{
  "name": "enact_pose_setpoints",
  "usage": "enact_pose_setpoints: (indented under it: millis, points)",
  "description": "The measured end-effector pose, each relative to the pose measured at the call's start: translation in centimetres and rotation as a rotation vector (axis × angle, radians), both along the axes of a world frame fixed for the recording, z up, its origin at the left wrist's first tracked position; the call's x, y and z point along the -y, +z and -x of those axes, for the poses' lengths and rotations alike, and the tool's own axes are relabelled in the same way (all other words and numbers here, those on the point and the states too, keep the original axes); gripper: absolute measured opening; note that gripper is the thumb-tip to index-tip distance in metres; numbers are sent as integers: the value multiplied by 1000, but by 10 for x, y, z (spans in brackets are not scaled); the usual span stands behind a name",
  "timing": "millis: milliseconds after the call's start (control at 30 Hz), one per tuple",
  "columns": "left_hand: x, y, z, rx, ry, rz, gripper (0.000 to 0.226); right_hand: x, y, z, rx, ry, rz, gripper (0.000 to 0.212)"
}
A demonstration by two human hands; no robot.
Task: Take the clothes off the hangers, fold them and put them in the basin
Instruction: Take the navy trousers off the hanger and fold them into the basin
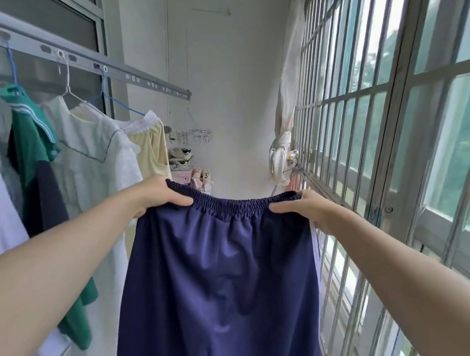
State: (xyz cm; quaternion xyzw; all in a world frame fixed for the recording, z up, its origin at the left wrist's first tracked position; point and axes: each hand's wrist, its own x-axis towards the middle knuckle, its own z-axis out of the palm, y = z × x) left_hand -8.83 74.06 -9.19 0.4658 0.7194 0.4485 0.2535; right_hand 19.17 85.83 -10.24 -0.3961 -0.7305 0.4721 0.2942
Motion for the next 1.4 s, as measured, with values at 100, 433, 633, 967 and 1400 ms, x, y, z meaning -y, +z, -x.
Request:
enact_pose_setpoints:
  millis: [100, 433, 633, 967, 1400]
  points:
    - [-13, -7, -6, 62, 109, 13, 38, -1, -3, 7, -80, -97, 123, 22]
    - [-29, -10, -47, 560, 150, 79, 22, 4, -18, 64, -521, -195, 537, 21]
    - [-42, -18, -70, 662, -54, -122, 26, 35, -11, 83, -541, 167, 385, 8]
    - [-37, -17, -61, 237, 154, -332, 61, 32, -12, 90, -344, 282, -23, 51]
    - [0, -11, -34, 461, 18, -594, 44, 21, -82, 92, -172, 385, 346, 44]
